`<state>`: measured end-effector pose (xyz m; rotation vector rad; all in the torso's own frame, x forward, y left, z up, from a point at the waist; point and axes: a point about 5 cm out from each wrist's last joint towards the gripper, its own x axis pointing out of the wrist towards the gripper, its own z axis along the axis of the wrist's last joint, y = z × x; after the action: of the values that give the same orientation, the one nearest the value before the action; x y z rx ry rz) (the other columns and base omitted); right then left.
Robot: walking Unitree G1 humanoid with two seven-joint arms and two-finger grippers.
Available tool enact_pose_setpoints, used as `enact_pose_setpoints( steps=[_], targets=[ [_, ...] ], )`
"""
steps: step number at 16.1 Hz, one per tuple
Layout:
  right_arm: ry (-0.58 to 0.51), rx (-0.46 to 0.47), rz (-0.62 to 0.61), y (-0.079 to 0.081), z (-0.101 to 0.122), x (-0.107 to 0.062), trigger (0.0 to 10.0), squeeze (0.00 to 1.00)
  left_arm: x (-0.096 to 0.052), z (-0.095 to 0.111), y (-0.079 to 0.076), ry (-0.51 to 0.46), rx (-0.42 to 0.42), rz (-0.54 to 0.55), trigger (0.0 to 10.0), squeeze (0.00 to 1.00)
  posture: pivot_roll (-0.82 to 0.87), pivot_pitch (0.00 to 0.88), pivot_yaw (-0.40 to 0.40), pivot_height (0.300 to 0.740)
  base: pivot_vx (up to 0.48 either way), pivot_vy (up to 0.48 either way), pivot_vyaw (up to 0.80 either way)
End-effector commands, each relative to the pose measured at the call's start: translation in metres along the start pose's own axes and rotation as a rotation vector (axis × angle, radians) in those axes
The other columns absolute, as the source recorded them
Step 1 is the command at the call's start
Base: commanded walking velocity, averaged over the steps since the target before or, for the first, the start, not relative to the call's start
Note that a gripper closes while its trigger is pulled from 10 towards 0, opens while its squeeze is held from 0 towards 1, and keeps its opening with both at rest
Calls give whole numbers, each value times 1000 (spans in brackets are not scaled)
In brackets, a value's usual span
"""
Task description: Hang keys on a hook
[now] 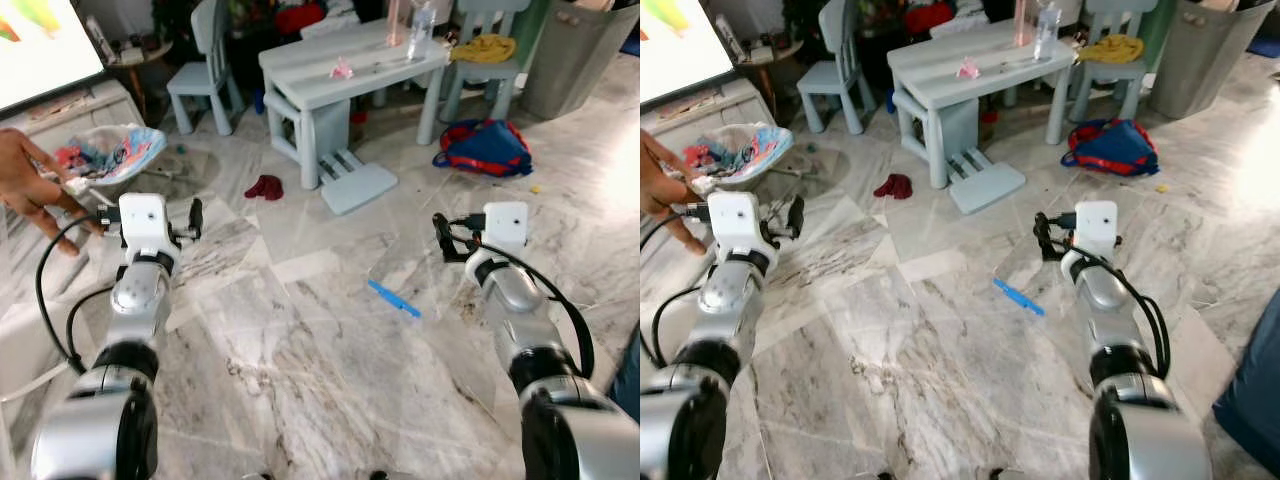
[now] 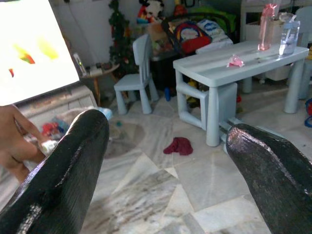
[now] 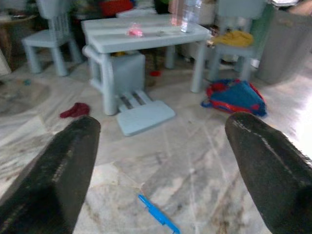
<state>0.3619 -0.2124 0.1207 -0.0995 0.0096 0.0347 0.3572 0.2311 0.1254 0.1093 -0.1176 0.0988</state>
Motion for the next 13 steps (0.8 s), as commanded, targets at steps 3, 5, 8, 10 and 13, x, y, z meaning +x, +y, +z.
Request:
enact_pose_setpoints(
  steps=[3,5,8,10,13],
  targets=[
    [-56,-49,17,-17,18,-18,10000,0,-15,13,13,-101,8,-41,10000,0,-115,122,59,740,0,0,0],
    [-95,-44,26,-15,30,-39,10000,0,-42,16,9,-120,18,-88,10000,0,-87,115,63,740,0,0,0],
    [-111,-19,20,-3,36,-70,10000,0,-79,13,-2,-101,35,-127,10000,0,-78,101,73,740,0,0,0],
    [-24,32,22,7,25,-106,10000,0,-109,1,-5,-10,73,-89,10000,0,-76,96,100,740,0,0,0],
    [80,-8,120,9,23,-138,10000,0,-125,4,0,42,85,-138,10000,0,-82,85,127,740,0,0,0]
  ],
)
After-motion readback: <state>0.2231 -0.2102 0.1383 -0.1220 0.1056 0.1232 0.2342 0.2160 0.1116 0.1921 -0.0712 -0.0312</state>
